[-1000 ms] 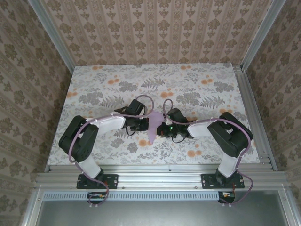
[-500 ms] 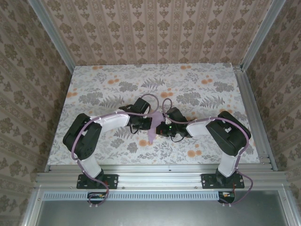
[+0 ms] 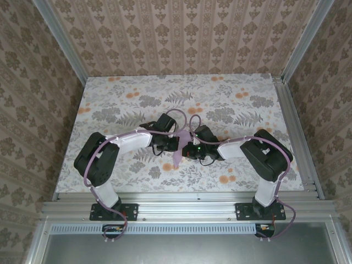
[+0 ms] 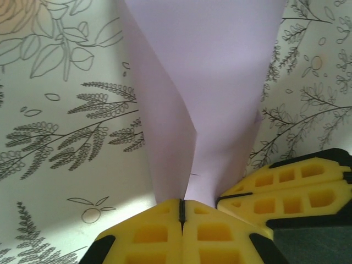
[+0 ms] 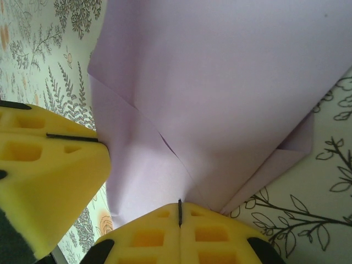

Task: Fold a paper plane with a square sheet of paper (pick it up from the middle)
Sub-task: Fold the wing for the fifth time at the center of the table.

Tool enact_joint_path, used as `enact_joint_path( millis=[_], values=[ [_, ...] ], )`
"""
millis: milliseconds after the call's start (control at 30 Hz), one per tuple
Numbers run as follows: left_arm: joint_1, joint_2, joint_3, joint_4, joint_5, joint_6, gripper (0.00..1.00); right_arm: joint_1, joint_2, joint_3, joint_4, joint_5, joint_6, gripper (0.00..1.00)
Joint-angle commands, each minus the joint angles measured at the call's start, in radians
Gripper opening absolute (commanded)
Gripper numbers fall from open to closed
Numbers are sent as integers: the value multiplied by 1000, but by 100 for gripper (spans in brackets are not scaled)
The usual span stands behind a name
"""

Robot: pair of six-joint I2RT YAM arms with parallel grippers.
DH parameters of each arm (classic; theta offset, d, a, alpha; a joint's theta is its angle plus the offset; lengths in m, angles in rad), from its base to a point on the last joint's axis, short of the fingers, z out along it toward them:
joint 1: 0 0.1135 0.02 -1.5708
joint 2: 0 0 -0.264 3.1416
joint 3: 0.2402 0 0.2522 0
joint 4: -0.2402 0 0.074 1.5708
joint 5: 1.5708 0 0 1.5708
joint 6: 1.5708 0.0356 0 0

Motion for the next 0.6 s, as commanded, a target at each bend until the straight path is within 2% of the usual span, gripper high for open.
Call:
enact_joint_path(
  millis=[0, 567],
  values=[
    [-7, 31, 29, 34, 60, -27, 4, -3, 38, -2, -15, 13, -22, 3],
    [19, 57, -30, 137, 102, -76, 4, -8, -53, -19, -9, 22, -8, 4]
  ],
)
